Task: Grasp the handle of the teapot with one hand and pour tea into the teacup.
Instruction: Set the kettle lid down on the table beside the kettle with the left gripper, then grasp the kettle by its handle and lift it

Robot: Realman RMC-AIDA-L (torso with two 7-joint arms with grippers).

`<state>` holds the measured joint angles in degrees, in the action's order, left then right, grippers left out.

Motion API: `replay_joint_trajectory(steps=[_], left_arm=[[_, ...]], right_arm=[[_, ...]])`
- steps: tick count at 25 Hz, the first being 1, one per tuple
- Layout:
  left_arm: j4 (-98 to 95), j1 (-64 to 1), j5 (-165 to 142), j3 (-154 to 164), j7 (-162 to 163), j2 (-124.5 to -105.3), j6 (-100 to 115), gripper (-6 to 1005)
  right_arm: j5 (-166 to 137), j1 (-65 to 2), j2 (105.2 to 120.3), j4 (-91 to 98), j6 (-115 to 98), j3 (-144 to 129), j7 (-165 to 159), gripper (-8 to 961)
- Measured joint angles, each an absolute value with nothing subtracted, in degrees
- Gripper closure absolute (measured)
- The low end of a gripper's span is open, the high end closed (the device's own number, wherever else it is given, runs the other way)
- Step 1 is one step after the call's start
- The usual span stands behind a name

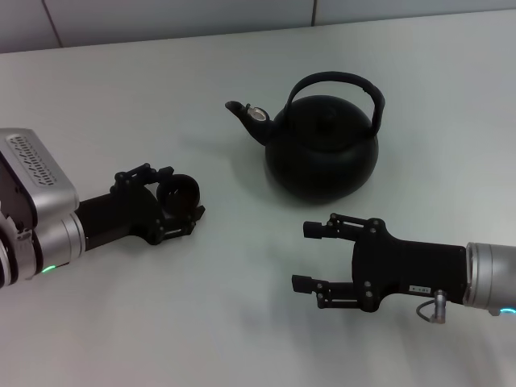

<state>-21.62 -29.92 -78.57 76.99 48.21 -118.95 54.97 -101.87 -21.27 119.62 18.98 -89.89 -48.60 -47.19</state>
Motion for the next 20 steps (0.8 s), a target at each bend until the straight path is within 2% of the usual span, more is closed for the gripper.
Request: replay_joint_trajectory(steps=[10,13,16,17,20], left_arm=[[-23.73,-28.06,-78.40,76.43,48.73,-118.31,60.98,178],[-28.56,-24.30,-78.60,76.87,50.27,-118.09,61.80,178],[-28.56,-24.30,-78.60,76.87,50.27,-118.09,61.80,178],[-32.86,-19.33,-78.64,76.45,51.00,-117.84,61.85,178],[-33.20,-18.11,-78.67,76.15,51.18,-117.43,61.86,178]], right_arm=[[-101.87,-21.27,119.62,18.98,-89.73,-48.59,-47.19,167],[-101.59,-21.26,119.62,18.92,-89.56,-48.21,-47.19,167],[-100.99,-20.71,119.62,18.78,-89.86,-45.90,-46.65,168],[-99.97,-20.07,119.62,18.37,-90.44,-43.36,-45.30,168],[-97.79,-19.25,119.61,17.91,-91.19,-42.00,-44.16,169]])
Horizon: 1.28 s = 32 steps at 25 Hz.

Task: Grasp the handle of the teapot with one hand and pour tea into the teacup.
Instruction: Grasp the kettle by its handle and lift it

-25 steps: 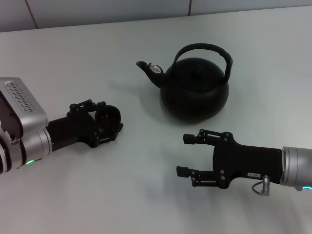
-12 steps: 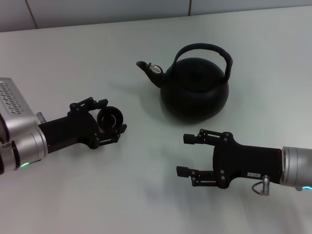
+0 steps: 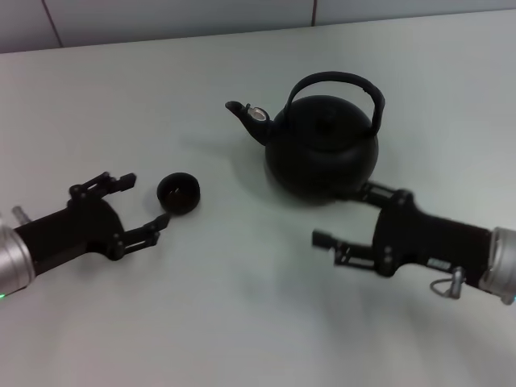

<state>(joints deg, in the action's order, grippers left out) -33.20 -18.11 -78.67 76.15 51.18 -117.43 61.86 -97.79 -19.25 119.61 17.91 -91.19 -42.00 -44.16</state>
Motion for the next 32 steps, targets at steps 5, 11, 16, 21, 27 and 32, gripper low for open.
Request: replay_joint_trajectory(steps=[5,11,16,21,27,32], left_arm=[[-33.22,-17.57,-78.67,76.02,51.18,-117.32,62.04,177],[-33.23,-17.58,-78.67,76.02,51.18,-117.33,62.06,177],[-33.05,-17.53,-78.66,76.02,51.23,-117.32,62.05,177],[-32.81,-17.45,-78.66,76.03,51.24,-117.28,62.05,177],[-32.78,-17.31,-78.66,76.06,51.24,-117.24,62.05,178],[-32.95,-17.31,-78.66,76.11,51.25,-117.15,62.05,178]], right_arm=[[-86.98,-15.93,119.66,17.25,-92.33,-41.78,-40.43,170],[-72.61,-14.40,119.69,11.38,-90.37,-41.74,-34.24,168],[-65.81,-16.65,119.77,6.12,-87.19,-41.74,-29.57,168],[-64.96,-19.69,119.84,4.57,-82.53,-41.54,-28.41,169],[-64.86,-22.88,119.79,2.89,-78.21,-41.48,-28.03,168],[-64.86,-23.93,119.80,2.58,-76.47,-41.58,-28.01,168]])
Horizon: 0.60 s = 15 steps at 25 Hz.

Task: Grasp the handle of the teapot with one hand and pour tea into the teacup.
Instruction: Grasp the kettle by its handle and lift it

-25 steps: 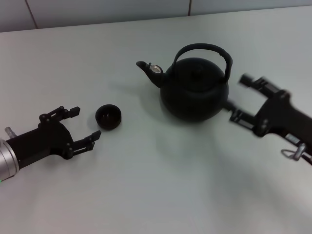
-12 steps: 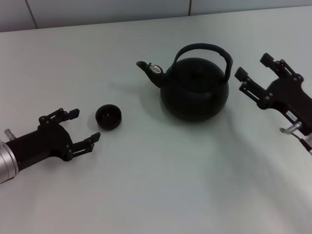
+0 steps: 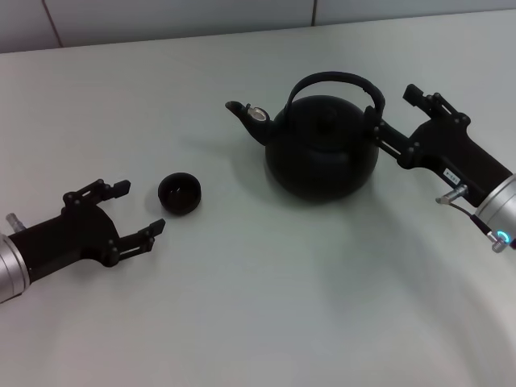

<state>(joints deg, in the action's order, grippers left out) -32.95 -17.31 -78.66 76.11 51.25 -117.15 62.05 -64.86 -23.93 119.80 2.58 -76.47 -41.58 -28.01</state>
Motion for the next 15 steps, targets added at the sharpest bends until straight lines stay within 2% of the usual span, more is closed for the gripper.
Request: replay_joint_trajectory(steps=[15], left_arm=[[-33.19,-17.30,-78.66,76.44,51.88,-116.78,61.88,178]], right_arm=[[-64.86,-25.39,119.81,2.10,-74.58,-40.29,-28.28,244]])
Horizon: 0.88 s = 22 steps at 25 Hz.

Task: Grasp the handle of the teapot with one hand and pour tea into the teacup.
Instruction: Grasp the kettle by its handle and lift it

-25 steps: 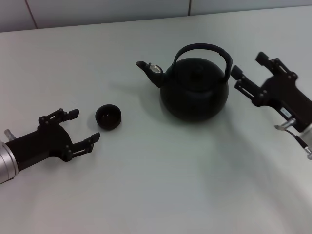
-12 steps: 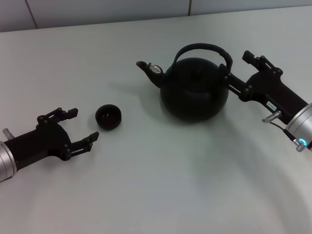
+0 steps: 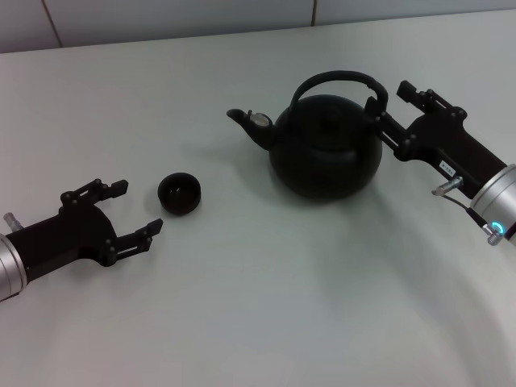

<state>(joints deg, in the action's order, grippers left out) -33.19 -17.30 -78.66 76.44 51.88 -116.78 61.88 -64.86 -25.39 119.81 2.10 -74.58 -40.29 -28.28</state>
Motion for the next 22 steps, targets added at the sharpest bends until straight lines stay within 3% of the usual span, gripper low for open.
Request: replay_joint_trajectory(steps=[4,15,20,22], left_arm=[[-33.20,-17.31,-78.66,76.46,51.90,-116.81,61.93,178],[-33.20,-17.31,-78.66,76.64,52.00,-116.64,62.05,178],[-33.08,-17.31,-78.66,76.64,52.02,-116.63,62.05,178],[-32.98,-17.32,-78.66,76.64,52.03,-116.61,62.05,178]], right_arm=[[-64.84,-26.01,119.83,2.01,-73.15,-40.53,-28.25,269],[-64.81,-26.79,119.82,1.45,-72.98,-40.33,-28.01,707],[-64.79,-27.17,119.80,1.43,-72.97,-40.20,-27.02,823],[-64.78,-27.24,119.79,1.40,-72.97,-39.90,-26.63,827]])
